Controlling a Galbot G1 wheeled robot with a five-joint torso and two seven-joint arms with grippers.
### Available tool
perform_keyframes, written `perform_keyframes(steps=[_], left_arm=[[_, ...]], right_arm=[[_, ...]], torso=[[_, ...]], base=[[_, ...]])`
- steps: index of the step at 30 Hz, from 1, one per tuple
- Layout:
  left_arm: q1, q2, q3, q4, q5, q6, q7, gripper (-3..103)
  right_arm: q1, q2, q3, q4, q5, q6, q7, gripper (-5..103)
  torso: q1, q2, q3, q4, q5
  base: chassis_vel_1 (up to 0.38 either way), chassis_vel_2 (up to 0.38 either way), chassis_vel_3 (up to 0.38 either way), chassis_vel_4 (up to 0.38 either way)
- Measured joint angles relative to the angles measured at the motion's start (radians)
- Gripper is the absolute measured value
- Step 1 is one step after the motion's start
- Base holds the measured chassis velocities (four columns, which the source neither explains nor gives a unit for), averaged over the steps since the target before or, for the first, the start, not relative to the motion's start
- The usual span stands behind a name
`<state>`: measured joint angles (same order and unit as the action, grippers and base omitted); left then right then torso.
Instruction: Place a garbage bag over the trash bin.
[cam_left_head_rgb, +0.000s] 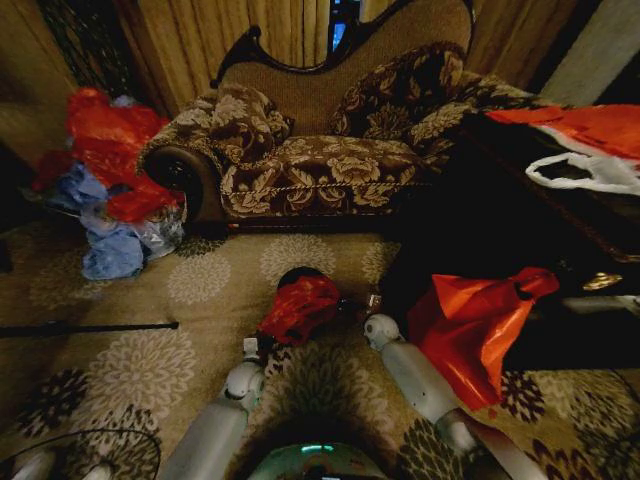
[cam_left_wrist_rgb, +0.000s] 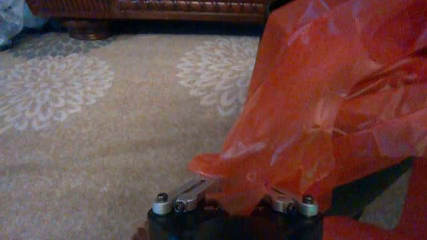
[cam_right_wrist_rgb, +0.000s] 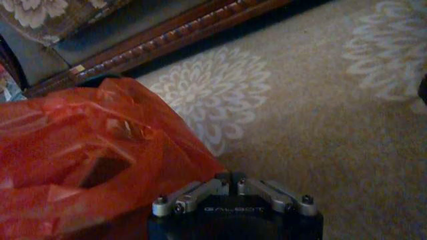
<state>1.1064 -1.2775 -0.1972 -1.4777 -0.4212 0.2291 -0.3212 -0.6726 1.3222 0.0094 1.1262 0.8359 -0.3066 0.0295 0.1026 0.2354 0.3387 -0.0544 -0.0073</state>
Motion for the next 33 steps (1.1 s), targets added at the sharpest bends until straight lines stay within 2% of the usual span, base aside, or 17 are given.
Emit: perform_keyframes(steps=[16,22,23,24,26,27,28,29,30,31,32,33], left_arm=[[-0.065,-0.038,-0.02,0.141,0.104,-0.051,-0.01,0],[-0.041,-0.026,-0.012,0.069,0.065,-0.044,-0.014,0],[-0.019,-0.02,-0.01,0.024,0.064,-0.037,-0.021,0],[-0.001,-0.015,-0.01,-0.004,0.065,-0.032,-0.028,0],[0.016,-0.01,-0.011,-0.026,0.068,-0.03,-0.032,-1],[0.053,0.005,-0.018,-0.072,0.079,-0.031,-0.033,4],[0.053,0.005,-0.018,-0.072,0.079,-0.031,-0.033,4],[0.081,0.018,-0.025,-0.107,0.088,-0.035,-0.031,10],[0.118,0.036,-0.034,-0.149,0.098,-0.041,-0.029,15],[0.15,0.052,-0.044,-0.185,0.11,-0.045,-0.027,20],[0.15,0.052,-0.044,-0.185,0.11,-0.045,-0.027,20],[0.174,0.066,-0.055,-0.212,0.125,-0.05,-0.024,26]], right_arm=[[0.008,0.048,0.026,-0.096,-0.062,0.044,-0.035,0],[-0.001,0.029,0.027,-0.046,-0.06,0.042,-0.003,0],[-0.017,0.004,0.016,-0.004,-0.062,0.036,0.023,0],[-0.029,-0.011,0.013,0.021,-0.07,0.036,0.031,5],[-0.042,-0.026,0.011,0.044,-0.085,0.039,0.034,5],[-0.068,-0.049,0.013,0.072,-0.131,0.054,0.029,16],[-0.068,-0.049,0.013,0.072,-0.131,0.054,0.029,16],[-0.087,-0.063,0.018,0.088,-0.163,0.068,0.024,16],[-0.115,-0.079,0.028,0.114,-0.202,0.085,0.019,27],[-0.133,-0.09,0.036,0.136,-0.224,0.095,0.016,27],[-0.133,-0.09,0.036,0.136,-0.224,0.095,0.016,27],[-0.147,-0.097,0.042,0.153,-0.242,0.102,0.015,38]], torso=[[0.0,0.0,0.0,0.0001,0.0],[0.0,0.0,0.0,0.0003,0.0001],[0.0,0.0,0.0,0.0,-0.0002],[0.0,0.0,0.0,-0.0001,0.0],[0.0,0.0,0.0,0.0,0.0],[0.0,0.0,0.0,0.0,-0.0002],[0.0,0.0,0.0,0.0,-0.0002],[0.0,0.0,0.0,0.0,0.0001],[0.0,0.0,0.0,-0.0001,0.0001],[0.0,0.0,0.0,-0.0001,0.0],[0.0,0.0,0.0,-0.0001,0.0],[0.0,0.0,0.0,0.0,-0.0001]], base=[[0.0,0.0,0.0,0.0],[0.0,0.0,0.0,0.0],[0.0,0.0,0.0,0.0],[0.0,0.0,0.0,0.0],[0.0,0.0,0.0,0.0],[0.0,0.0,0.0,0.0],[0.0,0.0,0.0,0.0],[0.0,0.0,0.0,0.0],[0.0,0.0,0.0,0.0],[0.0,0.0,0.0,0.0],[0.0,0.0,0.0,0.0],[0.0,0.0,0.0,0.0]])
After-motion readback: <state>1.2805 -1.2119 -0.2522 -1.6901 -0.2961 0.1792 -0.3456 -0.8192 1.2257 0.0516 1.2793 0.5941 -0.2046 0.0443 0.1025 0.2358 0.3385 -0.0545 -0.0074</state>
